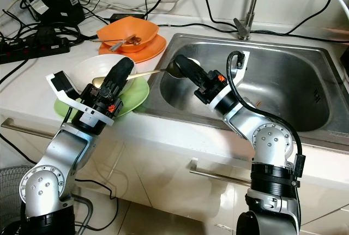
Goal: Kitchen organization
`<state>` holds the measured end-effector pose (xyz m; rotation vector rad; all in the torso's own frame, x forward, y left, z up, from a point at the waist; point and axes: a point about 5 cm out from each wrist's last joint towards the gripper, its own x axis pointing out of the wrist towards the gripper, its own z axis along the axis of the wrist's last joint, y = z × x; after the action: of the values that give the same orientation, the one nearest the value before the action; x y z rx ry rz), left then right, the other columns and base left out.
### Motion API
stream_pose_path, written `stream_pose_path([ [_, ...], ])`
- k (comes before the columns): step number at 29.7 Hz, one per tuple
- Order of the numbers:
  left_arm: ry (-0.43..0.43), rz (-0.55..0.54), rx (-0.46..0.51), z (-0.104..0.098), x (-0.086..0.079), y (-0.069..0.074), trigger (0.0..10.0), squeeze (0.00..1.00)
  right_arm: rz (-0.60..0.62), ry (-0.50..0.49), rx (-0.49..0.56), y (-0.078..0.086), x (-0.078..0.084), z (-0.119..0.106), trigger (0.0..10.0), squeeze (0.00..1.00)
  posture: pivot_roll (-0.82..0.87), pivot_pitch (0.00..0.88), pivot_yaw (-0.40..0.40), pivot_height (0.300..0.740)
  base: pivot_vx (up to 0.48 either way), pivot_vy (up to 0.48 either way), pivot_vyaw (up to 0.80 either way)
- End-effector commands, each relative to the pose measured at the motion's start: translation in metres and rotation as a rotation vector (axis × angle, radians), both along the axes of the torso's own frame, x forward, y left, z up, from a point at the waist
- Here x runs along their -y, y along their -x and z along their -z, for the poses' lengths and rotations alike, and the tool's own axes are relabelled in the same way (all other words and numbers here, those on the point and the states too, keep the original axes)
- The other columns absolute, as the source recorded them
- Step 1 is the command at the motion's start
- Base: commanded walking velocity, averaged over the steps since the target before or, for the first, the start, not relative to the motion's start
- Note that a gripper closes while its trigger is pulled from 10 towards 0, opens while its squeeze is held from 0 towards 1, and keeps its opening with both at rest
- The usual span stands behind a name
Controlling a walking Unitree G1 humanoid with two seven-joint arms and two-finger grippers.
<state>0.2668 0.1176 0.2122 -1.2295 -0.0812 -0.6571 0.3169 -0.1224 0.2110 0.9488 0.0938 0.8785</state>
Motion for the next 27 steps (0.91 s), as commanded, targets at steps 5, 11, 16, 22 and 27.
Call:
stream_pose_path([
  [5, 0.012, 0.018, 0.0, 0.001, 0.004, 0.003, 0.0, 0.0, -0.029, -0.013, 0.012, 0.004, -0.002, -0.001, 0.0, 0.0, -0.06, 0.018, 0.067, 0.74, 0.0, 0.0, 0.0],
  [11, 0.009, 0.018, -0.004, 0.003, 0.004, 0.003, 0.0, 0.0, -0.034, -0.06, -0.004, 0.003, -0.003, -0.003, 0.0, 0.0, -0.06, 0.018, 0.065, 0.74, 0.0, 0.0, 0.0],
  [16, 0.012, 0.021, -0.006, 0.005, 0.003, 0.003, 0.0, 0.0, -0.048, -0.106, -0.013, 0.004, -0.004, -0.005, 0.0, 0.0, -0.06, 0.017, 0.064, 0.74, 0.0, 0.0, 0.0],
  [22, -0.002, 0.025, -0.019, 0.008, 0.003, 0.001, 0.0, 0.0, -0.052, -0.16, -0.027, 0.003, -0.004, -0.006, 0.0, 0.0, -0.06, 0.015, 0.065, 0.74, 0.0, 0.0, 0.0],
  [27, -0.101, -0.016, -0.062, 0.016, 0.002, -0.004, 10.0, 0.8, -0.059, -0.171, -0.031, 0.004, -0.005, -0.007, 0.0, 0.0, -0.06, 0.014, 0.064, 0.74, 0.0, 0.0, 0.0],
])
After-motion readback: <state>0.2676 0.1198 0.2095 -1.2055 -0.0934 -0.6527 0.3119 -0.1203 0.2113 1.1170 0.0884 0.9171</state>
